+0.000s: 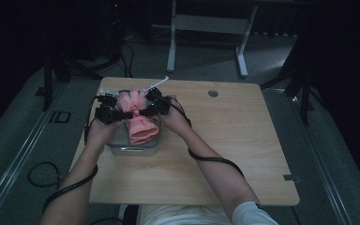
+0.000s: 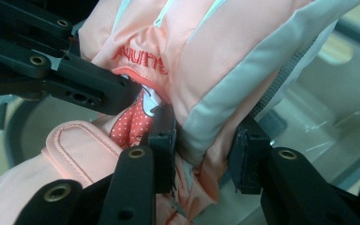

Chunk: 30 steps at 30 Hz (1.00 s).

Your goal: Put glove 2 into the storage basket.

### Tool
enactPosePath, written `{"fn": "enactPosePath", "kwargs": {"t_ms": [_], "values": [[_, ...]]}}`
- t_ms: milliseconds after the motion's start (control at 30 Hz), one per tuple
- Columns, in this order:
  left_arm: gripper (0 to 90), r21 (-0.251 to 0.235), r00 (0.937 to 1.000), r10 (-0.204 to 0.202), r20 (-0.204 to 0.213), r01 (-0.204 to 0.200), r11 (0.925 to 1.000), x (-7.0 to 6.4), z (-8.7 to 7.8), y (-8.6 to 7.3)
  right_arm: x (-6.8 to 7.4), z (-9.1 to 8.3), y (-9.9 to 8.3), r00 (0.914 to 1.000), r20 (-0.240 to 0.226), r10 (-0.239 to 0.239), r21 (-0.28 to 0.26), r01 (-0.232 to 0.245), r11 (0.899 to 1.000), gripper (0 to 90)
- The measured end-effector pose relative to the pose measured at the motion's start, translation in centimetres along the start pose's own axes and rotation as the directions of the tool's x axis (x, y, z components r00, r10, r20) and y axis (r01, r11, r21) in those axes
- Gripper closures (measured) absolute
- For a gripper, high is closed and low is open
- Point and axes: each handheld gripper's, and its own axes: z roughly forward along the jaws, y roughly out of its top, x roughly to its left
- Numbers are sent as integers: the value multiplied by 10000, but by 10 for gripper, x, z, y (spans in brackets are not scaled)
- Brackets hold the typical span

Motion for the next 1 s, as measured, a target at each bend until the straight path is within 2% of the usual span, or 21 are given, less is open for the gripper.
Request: {"fn": "enactPosePath", "kwargs": {"t_ms": [100,167,233,367,500,633,833,933,967,1000], "values": [[758,203,9995,-301,133,298,9994,6,8,-7,-1,10,-5,10000,-47,82,258,-81,9996,657],[758,337,9994,-337,86,334,9989,8,13,-10,-2,16,-8,9999,-66,110,416,-107,9991,656],[756,474,9998,-209,-51,211,9987,9,16,-11,-3,21,-11,9998,-80,179,496,-175,9986,652],[748,656,9994,-352,-15,353,9972,13,20,-12,-6,27,-13,9996,-111,277,602,-270,9978,641],[713,759,9985,-520,-159,530,9957,16,23,-13,-6,31,-12,9996,36,286,733,-288,9969,620],[673,797,9985,-172,-513,213,9966,12,25,-12,-9,33,-10,9992,83,404,891,-409,9952,601],[622,806,9977,-479,-474,516,9954,17,24,-12,-12,33,-10,9983,156,565,851,-576,9947,568],[607,724,9977,-418,-527,456,9963,18,23,-14,-14,32,-9,9975,139,700,826,-709,9941,555],[608,794,9974,-231,-681,285,9964,17,23,-14,-17,32,-9,9953,250,936,888,-955,9915,554],[609,815,9971,-215,-733,274,9963,17,23,-14,-17,33,-8,9953,294,926,896,-949,9915,552]]}}
